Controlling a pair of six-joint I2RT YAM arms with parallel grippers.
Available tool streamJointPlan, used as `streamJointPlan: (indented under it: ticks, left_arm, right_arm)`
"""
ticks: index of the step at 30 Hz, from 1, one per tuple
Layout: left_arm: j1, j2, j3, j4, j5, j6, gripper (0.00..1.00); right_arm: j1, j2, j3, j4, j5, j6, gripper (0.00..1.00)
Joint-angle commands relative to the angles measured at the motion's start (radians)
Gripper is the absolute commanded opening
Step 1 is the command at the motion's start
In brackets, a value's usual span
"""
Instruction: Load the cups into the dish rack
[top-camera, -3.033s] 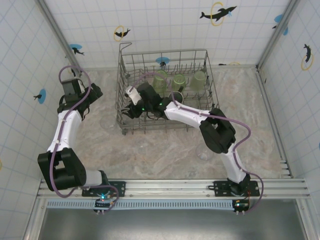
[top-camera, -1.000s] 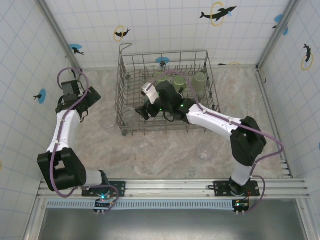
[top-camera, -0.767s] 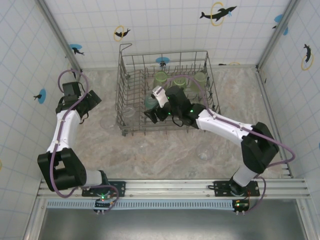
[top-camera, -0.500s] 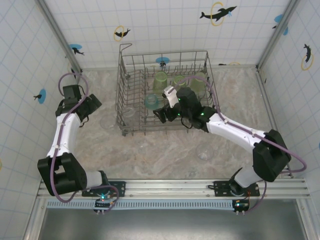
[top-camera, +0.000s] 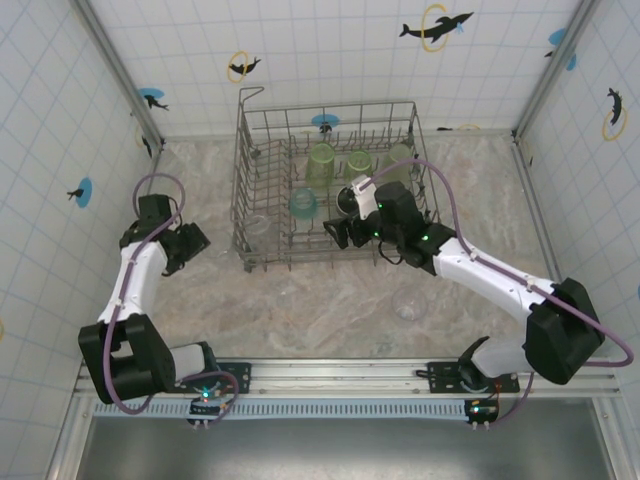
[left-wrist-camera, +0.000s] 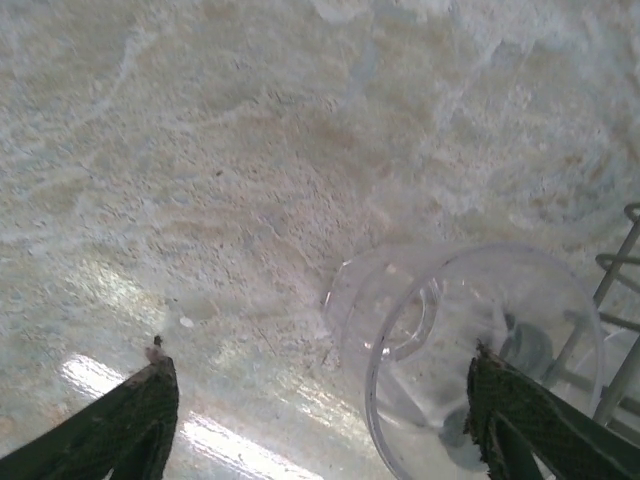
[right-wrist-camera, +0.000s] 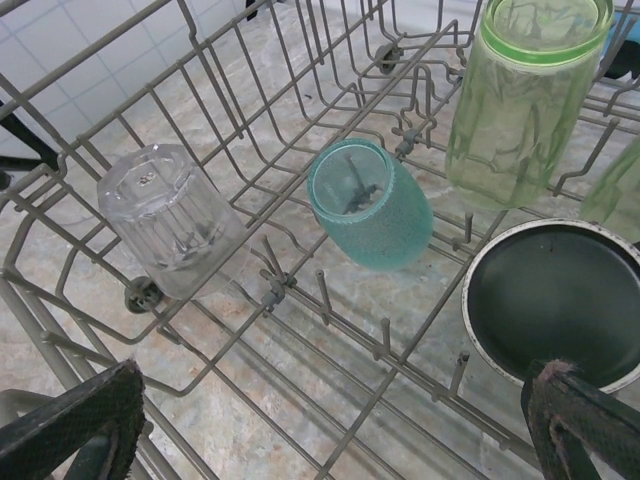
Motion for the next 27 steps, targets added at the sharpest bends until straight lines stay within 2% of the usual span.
streamJointPlan:
  ticks: [1, 14, 23, 27]
  left_arm:
    - [0.005, -0.013, -0.018, -0.013, 0.04, 0.01, 0.7]
    - [0.006, 0.018, -0.082, 0.056, 0.081, -0.002, 0.54]
    - [0.006, 0.039, -0.082, 0.078, 0.089, -0.006, 0.38]
    - [0.006, 0.039, -0.086, 0.079, 0.084, -0.003, 0.26]
  right_arm:
    - [-0.004, -0.021, -0.017, 0.043, -0.017, 0.016, 1.0]
    - [-0.008, -0.022, -0.014, 0.034, -0.025, 0.03, 1.0]
    - [-0.01, -0.044, -0.029, 0.039, -0.02, 0.039, 1.0]
    - [-0.011, -0.05, -0.031, 0.037, -0.022, 0.041, 1.0]
